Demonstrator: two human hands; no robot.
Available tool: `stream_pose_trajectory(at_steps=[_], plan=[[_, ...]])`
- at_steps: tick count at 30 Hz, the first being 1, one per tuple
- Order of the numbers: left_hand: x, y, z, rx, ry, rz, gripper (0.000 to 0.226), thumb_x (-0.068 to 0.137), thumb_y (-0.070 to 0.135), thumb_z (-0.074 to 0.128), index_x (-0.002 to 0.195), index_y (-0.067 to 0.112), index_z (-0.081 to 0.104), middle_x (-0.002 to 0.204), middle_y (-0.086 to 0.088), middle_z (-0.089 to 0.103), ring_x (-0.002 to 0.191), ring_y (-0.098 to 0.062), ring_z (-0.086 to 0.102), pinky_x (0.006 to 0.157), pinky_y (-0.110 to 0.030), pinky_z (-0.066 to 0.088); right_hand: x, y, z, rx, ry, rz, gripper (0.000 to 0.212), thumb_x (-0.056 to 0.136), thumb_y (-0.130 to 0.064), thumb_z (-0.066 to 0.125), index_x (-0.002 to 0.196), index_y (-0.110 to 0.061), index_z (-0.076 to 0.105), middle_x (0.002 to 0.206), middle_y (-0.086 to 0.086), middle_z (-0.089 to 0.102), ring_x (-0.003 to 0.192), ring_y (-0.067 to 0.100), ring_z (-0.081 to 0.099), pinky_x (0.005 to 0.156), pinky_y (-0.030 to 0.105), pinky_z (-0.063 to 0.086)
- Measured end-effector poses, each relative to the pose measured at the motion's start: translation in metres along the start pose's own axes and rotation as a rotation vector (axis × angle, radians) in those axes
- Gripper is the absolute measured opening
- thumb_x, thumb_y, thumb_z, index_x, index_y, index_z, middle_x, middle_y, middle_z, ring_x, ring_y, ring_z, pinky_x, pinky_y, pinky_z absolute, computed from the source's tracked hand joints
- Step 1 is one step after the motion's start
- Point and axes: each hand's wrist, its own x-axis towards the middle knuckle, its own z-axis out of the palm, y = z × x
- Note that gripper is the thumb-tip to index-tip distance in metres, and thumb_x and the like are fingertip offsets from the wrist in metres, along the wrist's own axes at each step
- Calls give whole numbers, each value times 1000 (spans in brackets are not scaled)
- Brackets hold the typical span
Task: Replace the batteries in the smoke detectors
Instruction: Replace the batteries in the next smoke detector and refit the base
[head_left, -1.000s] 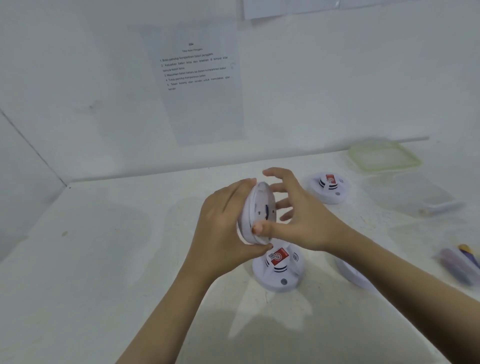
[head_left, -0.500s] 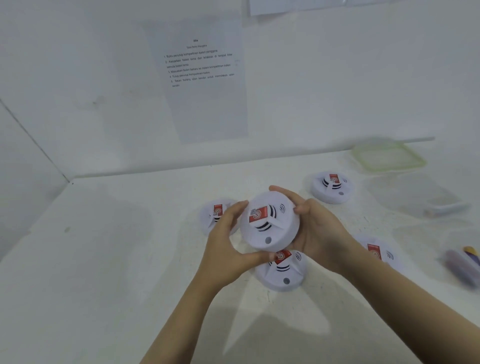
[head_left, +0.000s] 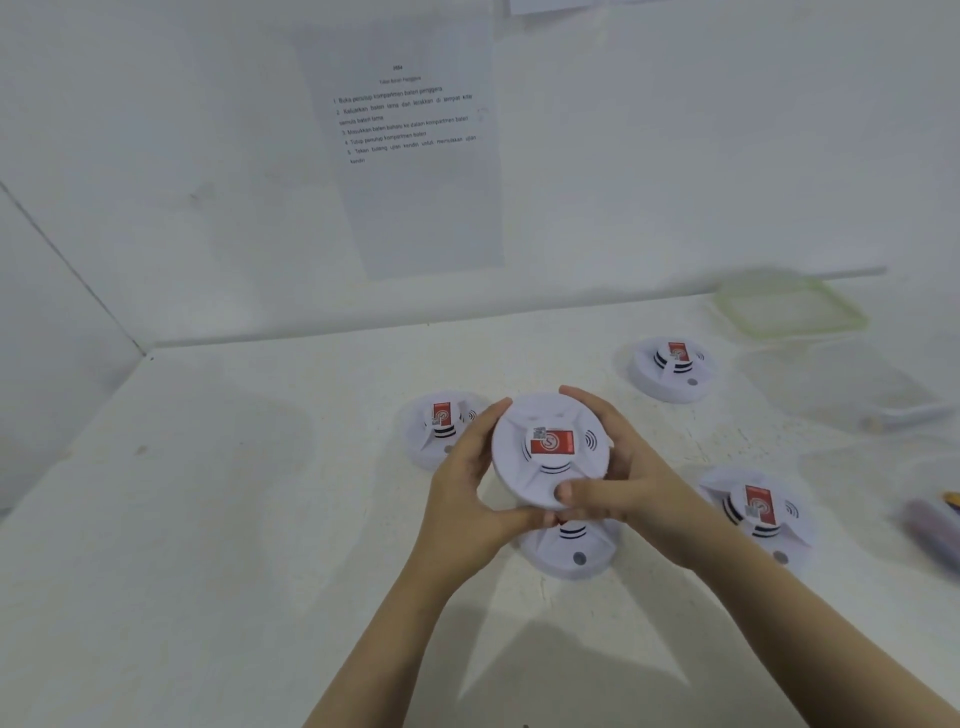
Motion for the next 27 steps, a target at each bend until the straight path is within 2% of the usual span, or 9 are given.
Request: stream_pose_trajectory(at_steps=[7, 13, 19, 27], plan=[[0, -3, 4, 2, 4, 5, 91, 59, 12, 92, 136, 31, 47, 128, 15, 61, 121, -4, 56, 95, -18, 49, -1, 8, -2, -23, 26, -11, 79, 68, 0, 69, 135, -30, 40, 124, 0, 60, 112, 20, 60, 78, 38, 56], [0, -5, 4, -11, 8, 1, 90, 58, 10, 92, 134, 31, 49, 126, 15, 63, 120, -2, 57, 90, -13, 47, -1, 11, -4, 5, 12, -4, 79, 69, 2, 68, 135, -31, 41, 125, 1, 60, 113, 22, 60, 82, 42, 56], [1, -7, 1, -23, -11, 7, 90, 57, 7, 91, 136, 23, 50, 124, 14, 65, 120, -4, 57, 91, -14, 47, 0, 12, -5, 15, 1, -6, 79, 68, 3, 68, 134, -32, 42, 124, 1, 61, 113, 23, 60, 80, 40, 55], [1, -8, -1, -14, -12, 22, 86, 60, 9, 90, 133, 29, 49, 125, 21, 63, 120, 0, 56, 92, -12, 45, 0, 13, -6, 4, -9, 1, 80, 69, 3, 67, 136, -32, 40, 124, 0, 61, 113, 24, 60, 81, 40, 55]])
